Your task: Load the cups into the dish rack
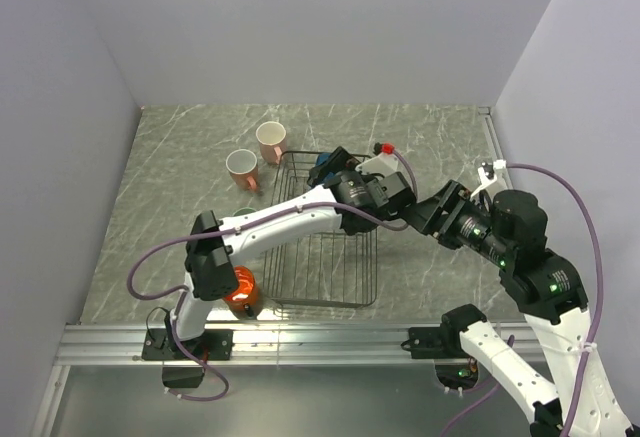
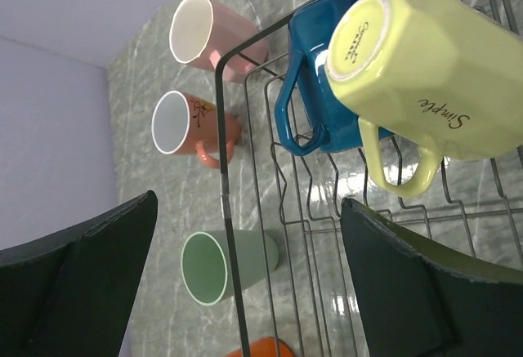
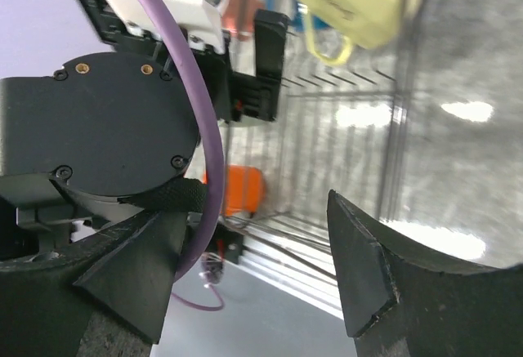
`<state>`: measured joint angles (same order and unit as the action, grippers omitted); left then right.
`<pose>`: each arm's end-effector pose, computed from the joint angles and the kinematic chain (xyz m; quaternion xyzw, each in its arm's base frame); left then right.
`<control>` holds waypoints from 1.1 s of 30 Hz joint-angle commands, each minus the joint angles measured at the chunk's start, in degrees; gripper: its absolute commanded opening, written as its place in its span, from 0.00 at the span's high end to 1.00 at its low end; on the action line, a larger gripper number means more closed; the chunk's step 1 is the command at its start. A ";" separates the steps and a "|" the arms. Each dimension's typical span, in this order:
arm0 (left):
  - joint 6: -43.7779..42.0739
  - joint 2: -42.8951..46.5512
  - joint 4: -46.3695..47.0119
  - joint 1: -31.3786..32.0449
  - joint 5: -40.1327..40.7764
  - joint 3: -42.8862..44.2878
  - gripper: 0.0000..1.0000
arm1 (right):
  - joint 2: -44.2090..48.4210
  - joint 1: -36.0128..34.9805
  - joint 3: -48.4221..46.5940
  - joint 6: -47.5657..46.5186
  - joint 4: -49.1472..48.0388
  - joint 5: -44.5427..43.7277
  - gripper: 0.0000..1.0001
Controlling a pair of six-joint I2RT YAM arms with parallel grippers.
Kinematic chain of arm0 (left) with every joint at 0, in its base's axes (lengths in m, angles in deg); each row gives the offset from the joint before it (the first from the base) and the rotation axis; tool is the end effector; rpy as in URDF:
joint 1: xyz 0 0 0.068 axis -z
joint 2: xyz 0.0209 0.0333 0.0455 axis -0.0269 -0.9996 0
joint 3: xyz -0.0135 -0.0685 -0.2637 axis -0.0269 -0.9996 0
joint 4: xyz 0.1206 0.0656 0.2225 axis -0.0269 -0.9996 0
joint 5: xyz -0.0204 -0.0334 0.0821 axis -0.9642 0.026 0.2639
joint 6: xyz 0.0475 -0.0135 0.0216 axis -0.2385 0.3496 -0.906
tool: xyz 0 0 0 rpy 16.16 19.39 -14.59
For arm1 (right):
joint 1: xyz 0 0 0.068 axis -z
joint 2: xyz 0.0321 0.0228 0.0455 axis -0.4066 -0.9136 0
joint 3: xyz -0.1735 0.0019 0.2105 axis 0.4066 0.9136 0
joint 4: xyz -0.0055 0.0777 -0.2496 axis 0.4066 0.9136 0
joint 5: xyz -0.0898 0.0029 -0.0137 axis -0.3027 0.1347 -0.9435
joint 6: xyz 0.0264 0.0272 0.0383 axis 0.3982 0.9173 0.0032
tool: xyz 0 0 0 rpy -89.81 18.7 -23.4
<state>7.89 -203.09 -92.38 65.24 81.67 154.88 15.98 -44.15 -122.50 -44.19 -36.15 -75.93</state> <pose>0.1929 -0.3703 0.3282 0.2283 0.8154 0.2366 0.4764 0.0915 0.0424 0.3892 0.1191 0.8301 0.3725 0.3975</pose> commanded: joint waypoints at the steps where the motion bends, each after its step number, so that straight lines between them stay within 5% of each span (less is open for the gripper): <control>1: 5.62 7.85 -1.93 -1.30 -3.23 5.12 0.01 | -1.85 0.12 1.76 -1.84 1.74 -3.50 0.26; 5: 8.44 14.59 -1.07 -5.95 -10.26 4.08 0.01 | -3.26 0.21 2.29 -1.84 -2.92 0.89 0.30; 13: 11.96 32.01 8.95 -24.49 -31.96 -13.23 0.01 | -11.07 0.30 -0.08 -2.63 -10.83 6.96 0.32; 18: 12.14 36.24 7.55 -31.87 -35.23 -17.63 0.01 | -18.35 0.12 -4.20 -5.00 -13.99 8.36 0.33; 26: 13.37 39.76 10.36 -36.72 -43.84 -22.20 0.01 | -33.47 -3.73 -15.80 -10.53 -8.12 5.21 0.33; 33: 10.83 39.33 25.64 -36.81 -62.03 -28.79 0.06 | -37.80 -10.07 -15.47 -11.33 -7.05 1.42 0.34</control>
<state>20.20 -164.31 -77.62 28.43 30.46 128.12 -21.96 -52.76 -136.99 -53.82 -44.02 -72.41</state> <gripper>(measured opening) 0.953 0.660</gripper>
